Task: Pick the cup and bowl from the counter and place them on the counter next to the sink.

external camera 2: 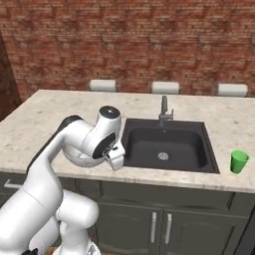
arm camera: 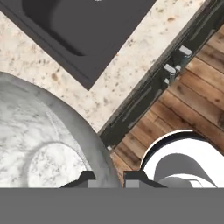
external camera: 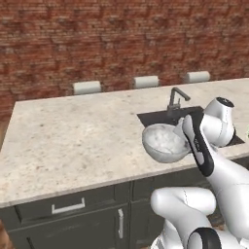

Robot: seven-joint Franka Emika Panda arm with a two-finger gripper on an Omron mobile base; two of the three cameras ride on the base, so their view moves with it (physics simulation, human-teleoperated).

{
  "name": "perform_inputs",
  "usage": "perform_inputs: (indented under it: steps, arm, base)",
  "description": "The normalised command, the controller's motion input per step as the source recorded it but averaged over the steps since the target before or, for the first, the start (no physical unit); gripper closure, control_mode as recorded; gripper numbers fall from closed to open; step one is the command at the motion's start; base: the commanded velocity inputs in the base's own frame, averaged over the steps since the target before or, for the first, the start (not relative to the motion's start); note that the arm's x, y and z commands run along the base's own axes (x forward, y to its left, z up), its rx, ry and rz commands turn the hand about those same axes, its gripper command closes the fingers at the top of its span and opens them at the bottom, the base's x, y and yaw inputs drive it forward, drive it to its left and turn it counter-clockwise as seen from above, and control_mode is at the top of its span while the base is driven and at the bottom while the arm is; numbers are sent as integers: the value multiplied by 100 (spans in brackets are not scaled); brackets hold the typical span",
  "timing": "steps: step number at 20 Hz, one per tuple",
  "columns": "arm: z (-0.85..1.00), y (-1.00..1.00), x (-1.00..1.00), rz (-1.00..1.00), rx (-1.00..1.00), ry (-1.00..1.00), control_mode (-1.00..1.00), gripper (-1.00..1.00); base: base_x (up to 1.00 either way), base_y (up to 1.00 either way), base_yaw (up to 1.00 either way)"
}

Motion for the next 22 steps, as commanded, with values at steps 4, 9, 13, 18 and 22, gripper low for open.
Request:
perform_inputs:
  steps: [4, 9, 13, 18, 22]
  arm:
    - [0, 0, 0, 0, 0, 0, 100, 100]
    - [0, 0, 0, 0, 0, 0, 100, 100]
    - [0, 0, 0, 0, 0, 0, 100, 100]
    - [0, 0, 0, 0, 0, 0, 100, 100]
    - [0, 0, 0, 0, 0, 0, 100, 100]
  base:
    - [87, -1, 0]
    - [44, 1, 0]
    - [0, 0, 0]
    - [0, 0, 0]
    - [0, 0, 0]
